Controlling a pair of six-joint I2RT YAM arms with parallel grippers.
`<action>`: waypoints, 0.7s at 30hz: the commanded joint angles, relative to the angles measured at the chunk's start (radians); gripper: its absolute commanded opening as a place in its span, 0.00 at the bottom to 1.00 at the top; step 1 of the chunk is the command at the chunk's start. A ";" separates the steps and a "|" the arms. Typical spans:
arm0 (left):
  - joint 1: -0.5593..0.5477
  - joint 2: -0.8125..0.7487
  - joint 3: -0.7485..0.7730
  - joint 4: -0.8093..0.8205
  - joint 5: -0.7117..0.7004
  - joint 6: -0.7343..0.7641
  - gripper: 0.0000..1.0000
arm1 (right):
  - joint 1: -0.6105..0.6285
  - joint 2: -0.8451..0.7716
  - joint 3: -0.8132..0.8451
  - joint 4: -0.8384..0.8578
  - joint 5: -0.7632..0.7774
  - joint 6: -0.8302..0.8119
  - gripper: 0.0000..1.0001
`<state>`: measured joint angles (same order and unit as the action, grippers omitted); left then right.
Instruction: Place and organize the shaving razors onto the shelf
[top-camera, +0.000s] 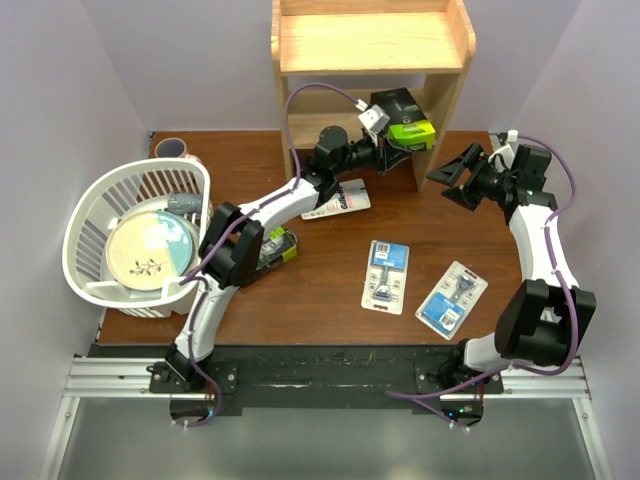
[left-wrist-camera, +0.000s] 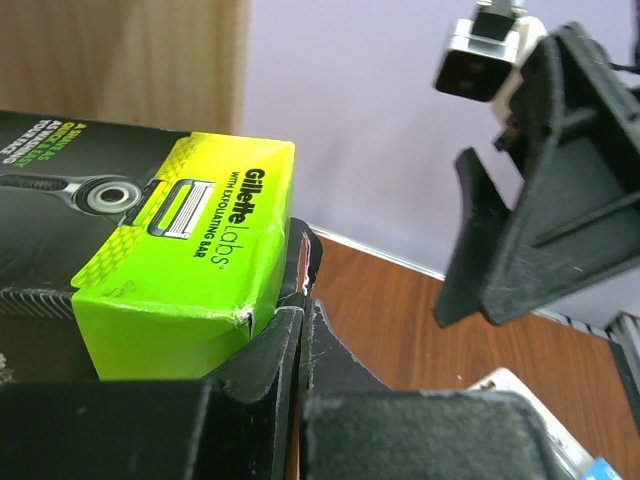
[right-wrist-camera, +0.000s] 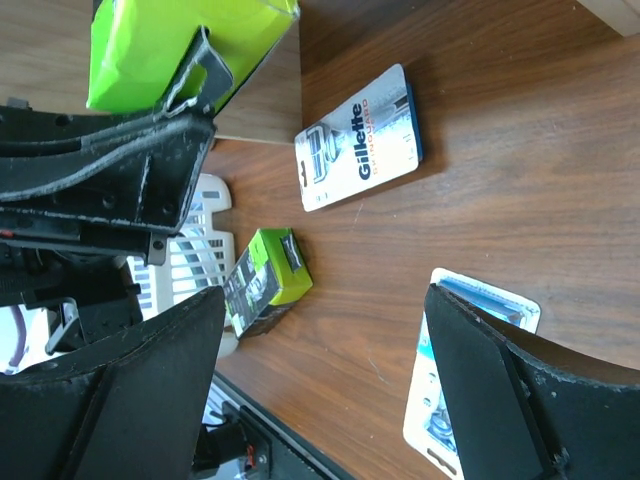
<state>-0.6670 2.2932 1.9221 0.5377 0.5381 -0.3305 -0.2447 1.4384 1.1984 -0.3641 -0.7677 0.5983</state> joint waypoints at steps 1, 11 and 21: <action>-0.002 0.003 0.069 0.100 0.144 0.001 0.00 | -0.011 -0.026 -0.010 0.007 0.015 -0.022 0.85; 0.021 0.080 0.206 -0.002 0.312 0.041 0.00 | -0.015 -0.012 -0.019 0.022 0.016 -0.023 0.85; 0.050 0.146 0.296 -0.039 0.188 0.079 0.00 | -0.021 -0.004 -0.023 0.034 0.018 -0.018 0.85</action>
<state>-0.6373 2.4157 2.1242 0.4614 0.7704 -0.2913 -0.2569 1.4387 1.1717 -0.3580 -0.7506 0.5900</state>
